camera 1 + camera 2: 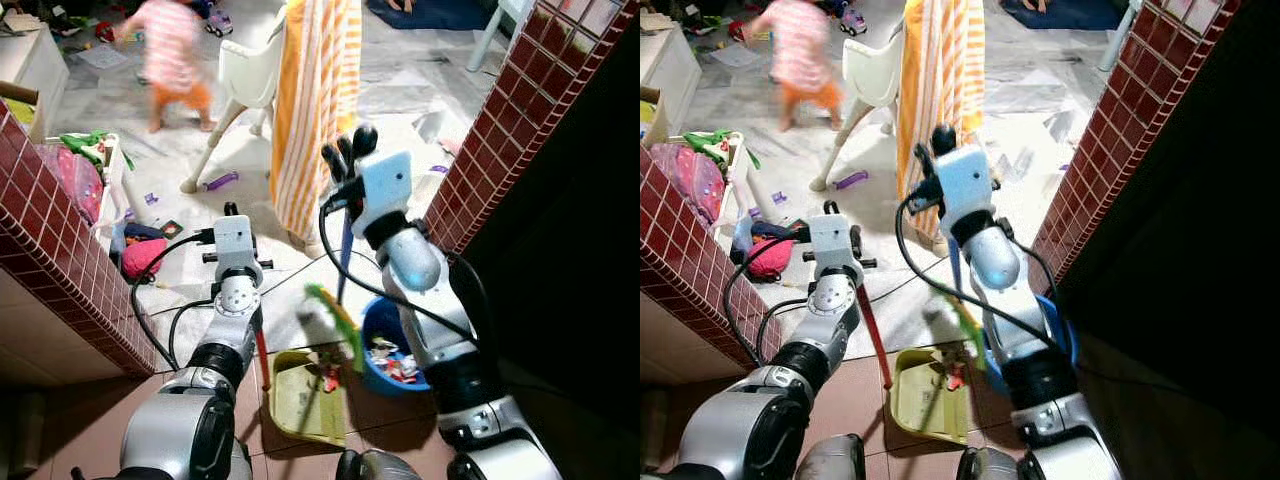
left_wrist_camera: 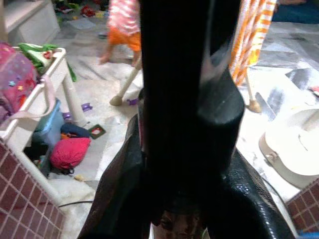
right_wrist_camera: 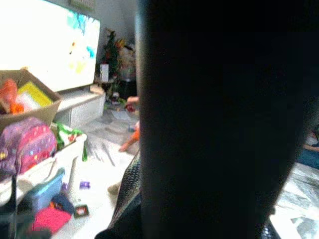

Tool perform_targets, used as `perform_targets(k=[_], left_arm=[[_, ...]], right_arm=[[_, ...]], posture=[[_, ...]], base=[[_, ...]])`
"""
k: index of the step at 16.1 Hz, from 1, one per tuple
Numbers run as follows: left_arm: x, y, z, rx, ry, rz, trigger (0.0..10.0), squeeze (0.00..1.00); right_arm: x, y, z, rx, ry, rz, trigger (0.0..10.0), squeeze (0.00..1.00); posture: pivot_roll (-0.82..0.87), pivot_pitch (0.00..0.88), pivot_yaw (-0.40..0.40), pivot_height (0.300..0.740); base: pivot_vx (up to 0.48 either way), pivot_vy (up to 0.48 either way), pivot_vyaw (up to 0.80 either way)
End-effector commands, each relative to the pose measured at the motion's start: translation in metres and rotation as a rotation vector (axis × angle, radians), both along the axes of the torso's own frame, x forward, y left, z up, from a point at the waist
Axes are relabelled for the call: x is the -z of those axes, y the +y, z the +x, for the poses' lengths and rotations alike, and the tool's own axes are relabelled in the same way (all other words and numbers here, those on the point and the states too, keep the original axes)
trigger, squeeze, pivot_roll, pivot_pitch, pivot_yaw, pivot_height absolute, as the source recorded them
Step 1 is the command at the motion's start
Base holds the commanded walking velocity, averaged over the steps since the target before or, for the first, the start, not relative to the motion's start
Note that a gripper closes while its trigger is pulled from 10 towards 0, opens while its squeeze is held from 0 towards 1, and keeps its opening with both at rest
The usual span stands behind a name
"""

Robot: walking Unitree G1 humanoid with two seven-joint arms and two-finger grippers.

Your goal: Sweep floor

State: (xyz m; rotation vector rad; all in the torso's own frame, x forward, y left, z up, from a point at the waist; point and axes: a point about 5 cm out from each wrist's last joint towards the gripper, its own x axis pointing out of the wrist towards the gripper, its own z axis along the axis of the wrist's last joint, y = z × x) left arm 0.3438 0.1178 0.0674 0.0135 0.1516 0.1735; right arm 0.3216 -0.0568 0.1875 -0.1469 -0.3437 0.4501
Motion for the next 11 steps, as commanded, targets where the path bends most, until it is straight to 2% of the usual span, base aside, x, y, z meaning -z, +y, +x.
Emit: perform_targets(k=[1,5,8,11], left_arm=[[0.014,0.006,-0.007,-0.005,0.073,0.07,10.0,0.0],[0.015,0.007,-0.007,-0.017,0.086,0.078,10.0,0.0],[0.016,0.008,-0.007,-0.033,0.093,0.077,10.0,0.0],[0.015,0.008,-0.007,-0.035,0.092,0.08,10.0,0.0]], right_arm=[[0.001,-0.005,0.001,0.016,-0.019,-0.06,10.0,0.0],[0.024,-0.002,-0.001,0.009,0.115,-0.049,10.0,0.0],[0.044,0.011,-0.008,-0.067,0.256,-0.044,10.0,0.0],[0.046,0.016,-0.01,-0.091,0.311,0.0,10.0,0.0]], posture=[[-0.09,0.035,-0.069,0.74],[-0.09,0.033,-0.068,0.74],[-0.09,0.028,-0.066,0.74],[-0.09,0.023,-0.067,0.74]], base=[[0.0,0.0,0.0],[0.0,0.0,0.0],[0.0,0.0,0.0],[0.0,0.0,0.0]])
